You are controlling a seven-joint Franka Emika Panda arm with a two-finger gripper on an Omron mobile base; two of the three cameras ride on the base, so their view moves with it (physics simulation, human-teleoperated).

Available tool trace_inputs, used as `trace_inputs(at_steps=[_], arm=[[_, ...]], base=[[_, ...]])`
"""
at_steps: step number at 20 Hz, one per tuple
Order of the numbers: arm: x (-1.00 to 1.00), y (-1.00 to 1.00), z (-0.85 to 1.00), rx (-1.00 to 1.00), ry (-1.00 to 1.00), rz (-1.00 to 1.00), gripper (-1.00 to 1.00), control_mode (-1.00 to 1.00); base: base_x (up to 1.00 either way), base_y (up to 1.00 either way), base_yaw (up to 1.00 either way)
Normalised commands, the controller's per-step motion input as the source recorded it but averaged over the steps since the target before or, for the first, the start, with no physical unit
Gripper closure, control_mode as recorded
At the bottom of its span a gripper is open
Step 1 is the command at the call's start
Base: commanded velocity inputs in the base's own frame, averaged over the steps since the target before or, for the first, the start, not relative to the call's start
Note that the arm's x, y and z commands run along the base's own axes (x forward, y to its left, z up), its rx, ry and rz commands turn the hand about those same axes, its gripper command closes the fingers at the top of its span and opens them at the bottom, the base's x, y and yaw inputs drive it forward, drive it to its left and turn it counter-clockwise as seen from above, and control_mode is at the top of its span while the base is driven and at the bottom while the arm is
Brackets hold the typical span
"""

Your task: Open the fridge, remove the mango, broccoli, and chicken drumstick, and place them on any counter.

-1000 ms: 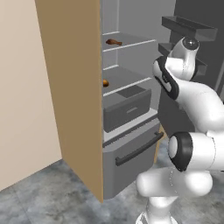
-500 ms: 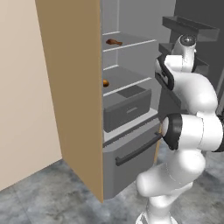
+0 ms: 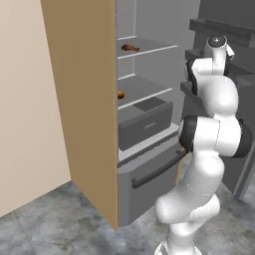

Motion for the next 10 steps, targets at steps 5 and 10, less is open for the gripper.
trace_inputs(at_steps=[5,10], arm=[[-0.02,-0.77,0.00,-0.02,-0.01,-0.13,-1.00,-1.00],[-0.95,0.49,0.20,0.03,-0.02,-0.02,-1.00,-1.00]], base=[[0.00,0.00,0.00],[0.00,0.00,0.00]])
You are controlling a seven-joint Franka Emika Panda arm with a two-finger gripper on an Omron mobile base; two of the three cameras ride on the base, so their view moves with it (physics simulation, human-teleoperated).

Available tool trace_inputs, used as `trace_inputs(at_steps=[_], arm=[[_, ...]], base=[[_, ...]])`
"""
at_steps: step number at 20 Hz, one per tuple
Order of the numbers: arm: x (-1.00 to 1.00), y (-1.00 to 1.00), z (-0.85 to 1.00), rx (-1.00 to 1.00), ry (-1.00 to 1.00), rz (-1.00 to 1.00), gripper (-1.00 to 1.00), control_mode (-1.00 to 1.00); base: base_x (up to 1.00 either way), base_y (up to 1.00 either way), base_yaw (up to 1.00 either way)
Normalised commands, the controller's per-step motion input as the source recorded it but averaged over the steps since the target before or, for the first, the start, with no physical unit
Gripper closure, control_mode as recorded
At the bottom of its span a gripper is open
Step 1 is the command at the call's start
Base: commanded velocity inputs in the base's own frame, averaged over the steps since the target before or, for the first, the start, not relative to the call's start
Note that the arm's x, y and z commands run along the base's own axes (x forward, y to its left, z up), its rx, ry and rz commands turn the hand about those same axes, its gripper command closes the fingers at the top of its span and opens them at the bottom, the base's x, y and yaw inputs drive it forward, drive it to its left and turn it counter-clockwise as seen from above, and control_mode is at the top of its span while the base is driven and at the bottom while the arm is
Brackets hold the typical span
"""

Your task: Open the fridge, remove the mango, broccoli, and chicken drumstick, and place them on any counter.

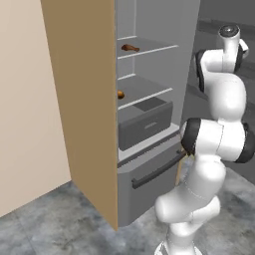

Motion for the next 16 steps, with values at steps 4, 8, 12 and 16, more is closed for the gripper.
trace_inputs(at_steps=[4,8,12,16], arm=[[-0.99,1.00,0.29,0.08,0.03,0.00,-1.00,-1.00],[-1.00,1.00,0.02,0.15,0.07,0.00,-1.00,-1.00],[-0.98,1.00,-0.15,0.21,0.08,0.00,-1.00,-1.00],[-0.85,0.93,-0.27,0.29,0.08,-0.01,-1.00,-1.00]], base=[[0.00,0.00,0.00],[0.00,0.00,0.00],[0.00,0.00,0.00],[0.00,0.00,0.00]])
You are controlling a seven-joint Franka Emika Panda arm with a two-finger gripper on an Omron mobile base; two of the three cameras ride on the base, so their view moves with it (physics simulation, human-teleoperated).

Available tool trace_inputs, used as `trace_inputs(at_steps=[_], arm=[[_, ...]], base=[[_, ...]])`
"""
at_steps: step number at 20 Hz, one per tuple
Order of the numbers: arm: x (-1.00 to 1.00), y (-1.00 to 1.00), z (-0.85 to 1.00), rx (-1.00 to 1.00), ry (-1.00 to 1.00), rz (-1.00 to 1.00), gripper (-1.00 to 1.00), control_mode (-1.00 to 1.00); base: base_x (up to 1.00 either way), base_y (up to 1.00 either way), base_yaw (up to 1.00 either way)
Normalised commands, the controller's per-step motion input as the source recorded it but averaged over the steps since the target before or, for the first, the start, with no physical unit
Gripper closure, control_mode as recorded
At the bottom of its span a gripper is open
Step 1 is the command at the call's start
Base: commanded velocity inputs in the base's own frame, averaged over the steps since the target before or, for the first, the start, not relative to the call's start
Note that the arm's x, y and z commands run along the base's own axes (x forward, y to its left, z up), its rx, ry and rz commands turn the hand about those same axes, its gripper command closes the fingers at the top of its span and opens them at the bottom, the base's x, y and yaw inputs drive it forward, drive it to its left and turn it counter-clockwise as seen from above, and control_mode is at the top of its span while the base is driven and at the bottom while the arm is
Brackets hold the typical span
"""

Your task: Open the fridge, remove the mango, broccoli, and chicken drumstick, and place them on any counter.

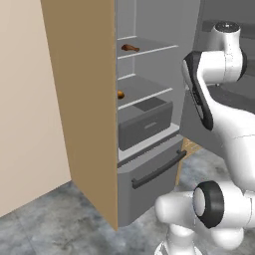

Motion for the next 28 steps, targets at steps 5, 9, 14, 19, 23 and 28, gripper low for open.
trace_inputs(at_steps=[5,9,14,19,23,28], arm=[[-0.42,0.79,-0.38,0.21,0.01,-0.01,-1.00,-1.00],[0.00,0.69,-0.20,0.00,0.03,0.00,-1.00,-1.00],[0.23,0.26,-0.18,0.00,0.06,0.01,-1.00,-1.00],[0.00,0.00,0.00,0.00,0.00,0.00,-1.00,1.00],[0.00,0.00,0.00,0.00,0.00,0.00,-1.00,1.00],[0.00,0.00,0.00,0.00,0.00,0.00,-1.00,1.00]], base=[[0.00,0.00,0.00],[0.00,0.00,0.00],[0.00,0.00,0.00],[0.94,-0.63,0.26],[0.96,-0.79,0.53],[0.72,-0.42,0.61]])
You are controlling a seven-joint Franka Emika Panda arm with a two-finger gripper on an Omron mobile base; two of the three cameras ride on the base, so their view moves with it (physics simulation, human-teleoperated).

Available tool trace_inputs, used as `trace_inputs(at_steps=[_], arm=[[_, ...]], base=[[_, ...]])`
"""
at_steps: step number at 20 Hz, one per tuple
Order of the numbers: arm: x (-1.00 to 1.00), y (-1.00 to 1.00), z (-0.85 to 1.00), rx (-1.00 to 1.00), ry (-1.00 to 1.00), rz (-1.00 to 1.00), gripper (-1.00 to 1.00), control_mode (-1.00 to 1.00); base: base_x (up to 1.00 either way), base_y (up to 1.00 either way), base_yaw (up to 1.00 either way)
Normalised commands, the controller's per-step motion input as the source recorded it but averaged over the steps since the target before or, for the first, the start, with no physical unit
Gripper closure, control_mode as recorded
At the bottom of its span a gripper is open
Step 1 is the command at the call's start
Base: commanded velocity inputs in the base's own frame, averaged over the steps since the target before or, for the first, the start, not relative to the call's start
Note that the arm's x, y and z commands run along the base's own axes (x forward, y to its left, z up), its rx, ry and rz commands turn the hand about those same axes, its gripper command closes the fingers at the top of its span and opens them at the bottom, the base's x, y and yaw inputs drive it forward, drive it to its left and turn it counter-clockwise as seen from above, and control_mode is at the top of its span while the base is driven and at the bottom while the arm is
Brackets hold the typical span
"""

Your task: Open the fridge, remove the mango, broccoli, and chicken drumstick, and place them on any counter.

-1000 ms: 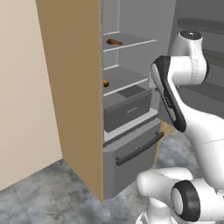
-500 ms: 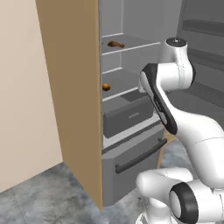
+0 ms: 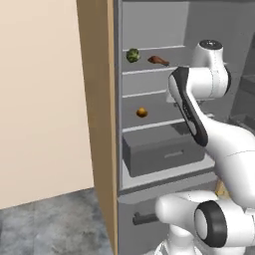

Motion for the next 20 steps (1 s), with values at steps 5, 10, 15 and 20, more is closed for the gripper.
trace_inputs(at_steps=[5,10,15,20], arm=[[0.00,0.00,0.00,0.00,0.00,0.00,-1.00,1.00],[-0.04,-0.12,0.09,0.00,-0.06,0.09,-1.00,-1.00],[-0.55,-0.10,0.63,0.00,-0.34,0.11,-1.00,-1.00],[0.14,-0.19,0.62,0.00,-0.32,0.04,-1.00,-1.00]], base=[[0.84,-0.54,0.57],[0.31,-0.34,0.23],[0.00,0.00,0.00],[0.00,0.00,0.00]])
